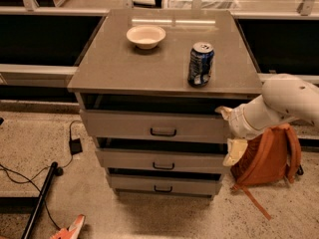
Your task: Open top drawer
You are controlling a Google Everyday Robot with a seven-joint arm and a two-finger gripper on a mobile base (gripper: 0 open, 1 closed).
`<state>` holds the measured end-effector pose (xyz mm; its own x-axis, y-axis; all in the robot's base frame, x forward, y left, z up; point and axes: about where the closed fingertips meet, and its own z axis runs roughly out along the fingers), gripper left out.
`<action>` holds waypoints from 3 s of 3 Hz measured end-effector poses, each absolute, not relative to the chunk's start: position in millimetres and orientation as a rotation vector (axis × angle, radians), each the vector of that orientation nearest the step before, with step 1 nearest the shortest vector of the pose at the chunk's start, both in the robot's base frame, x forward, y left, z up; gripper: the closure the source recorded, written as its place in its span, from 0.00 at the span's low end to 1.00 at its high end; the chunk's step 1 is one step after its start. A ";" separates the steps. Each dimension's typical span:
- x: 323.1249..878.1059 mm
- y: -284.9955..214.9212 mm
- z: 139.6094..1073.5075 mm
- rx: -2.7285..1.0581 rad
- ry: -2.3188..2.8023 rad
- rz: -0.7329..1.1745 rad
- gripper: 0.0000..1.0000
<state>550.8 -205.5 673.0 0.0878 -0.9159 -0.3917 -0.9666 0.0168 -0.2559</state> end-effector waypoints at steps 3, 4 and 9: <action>582.0 -212.6 662.3 -1.818 1.904 0.218 0.27; 582.0 -212.6 662.3 -1.818 1.904 0.218 0.27; 476.4 -207.1 688.7 -1.915 1.856 0.228 0.26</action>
Offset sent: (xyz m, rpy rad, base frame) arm 0.0405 -0.0116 -0.0094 0.0669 0.0358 -0.0869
